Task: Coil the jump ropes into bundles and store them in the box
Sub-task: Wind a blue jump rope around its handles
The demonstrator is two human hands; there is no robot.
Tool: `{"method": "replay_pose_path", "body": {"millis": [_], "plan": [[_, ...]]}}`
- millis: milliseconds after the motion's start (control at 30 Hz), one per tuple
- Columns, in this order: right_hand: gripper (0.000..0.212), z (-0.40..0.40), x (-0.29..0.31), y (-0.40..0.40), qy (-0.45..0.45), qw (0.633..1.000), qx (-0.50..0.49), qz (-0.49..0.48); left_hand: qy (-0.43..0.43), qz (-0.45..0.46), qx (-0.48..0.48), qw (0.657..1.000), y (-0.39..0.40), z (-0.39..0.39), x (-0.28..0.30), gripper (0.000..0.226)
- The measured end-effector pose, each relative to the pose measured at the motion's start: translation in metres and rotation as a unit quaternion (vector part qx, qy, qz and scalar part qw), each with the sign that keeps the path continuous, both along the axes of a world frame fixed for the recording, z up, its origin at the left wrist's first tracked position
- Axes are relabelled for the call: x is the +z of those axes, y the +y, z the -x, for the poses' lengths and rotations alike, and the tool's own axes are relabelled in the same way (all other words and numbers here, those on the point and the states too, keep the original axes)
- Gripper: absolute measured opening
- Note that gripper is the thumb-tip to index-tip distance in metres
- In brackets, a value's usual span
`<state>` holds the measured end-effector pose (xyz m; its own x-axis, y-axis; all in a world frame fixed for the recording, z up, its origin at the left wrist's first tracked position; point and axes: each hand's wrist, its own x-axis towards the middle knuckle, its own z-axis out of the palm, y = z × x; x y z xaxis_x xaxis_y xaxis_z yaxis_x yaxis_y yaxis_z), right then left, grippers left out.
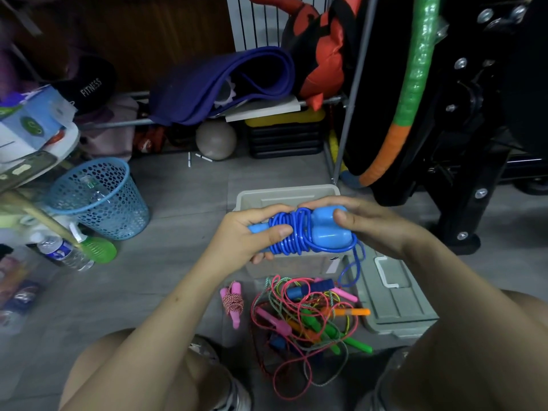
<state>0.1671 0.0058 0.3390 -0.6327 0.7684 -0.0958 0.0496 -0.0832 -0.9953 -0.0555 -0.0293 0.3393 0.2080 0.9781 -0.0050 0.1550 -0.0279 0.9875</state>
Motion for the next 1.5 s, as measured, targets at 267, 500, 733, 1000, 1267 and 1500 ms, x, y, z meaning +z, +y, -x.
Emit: {"method": "replay_pose_path", "body": {"millis": [267,500,733,1000,1267,1500], "plan": [[0.101,-0.004,-0.008,0.001,0.027,0.998,0.043,0.036,-0.026,0.038,0.027,0.999,0.008,0.001,-0.005,0.021],[0.060,0.018,-0.024,-0.005,0.065,0.993,-0.098,0.024,-0.046,0.049,0.072,0.995,0.011,-0.007,-0.011,0.019],[0.030,0.035,-0.031,-0.011,0.012,0.982,-0.185,0.021,-0.033,-0.007,0.126,0.991,0.013,-0.012,-0.017,0.023],[0.046,0.043,-0.035,-0.009,-0.048,0.957,-0.282,-0.051,-0.013,-0.048,0.182,0.982,0.010,-0.022,-0.017,0.025],[0.015,0.043,-0.029,-0.020,-0.182,0.932,-0.266,-0.167,0.026,-0.069,0.209,0.975,0.017,-0.016,-0.020,0.025],[0.016,0.016,-0.002,-0.023,-0.284,0.845,-0.215,-0.399,0.175,-0.082,0.101,0.976,0.027,0.000,-0.031,0.031]]}}
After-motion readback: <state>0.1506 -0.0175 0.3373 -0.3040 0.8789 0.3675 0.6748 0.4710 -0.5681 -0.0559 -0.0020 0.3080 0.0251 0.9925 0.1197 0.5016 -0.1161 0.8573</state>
